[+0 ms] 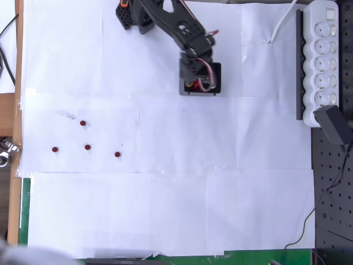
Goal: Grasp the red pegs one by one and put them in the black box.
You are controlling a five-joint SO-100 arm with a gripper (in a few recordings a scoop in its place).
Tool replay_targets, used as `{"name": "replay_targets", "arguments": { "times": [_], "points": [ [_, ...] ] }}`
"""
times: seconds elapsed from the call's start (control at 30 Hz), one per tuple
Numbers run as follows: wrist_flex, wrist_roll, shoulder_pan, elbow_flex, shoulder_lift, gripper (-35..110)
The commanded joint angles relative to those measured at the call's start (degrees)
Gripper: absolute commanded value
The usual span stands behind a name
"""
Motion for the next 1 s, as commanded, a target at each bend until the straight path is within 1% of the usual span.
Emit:
{"name": "replay_targets", "arguments": {
  "times": [0.0,0.1,0.23,0.37,0.6,0.77,0.97],
  "points": [
    [-10.55,6.42,12.13,-8.96,-4.22,25],
    [-21.80,14.68,21.45,-19.78,-4.22,25],
    [-46.76,23.47,32.34,-35.60,-2.29,25],
    [-67.32,29.44,39.46,-44.47,1.93,25],
    [-81.83,30.85,44.30,-45.18,12.13,25],
    [-95.19,31.29,46.58,-44.21,21.62,25],
    [-103.01,31.38,48.96,-39.29,30.94,25]
  ]
}}
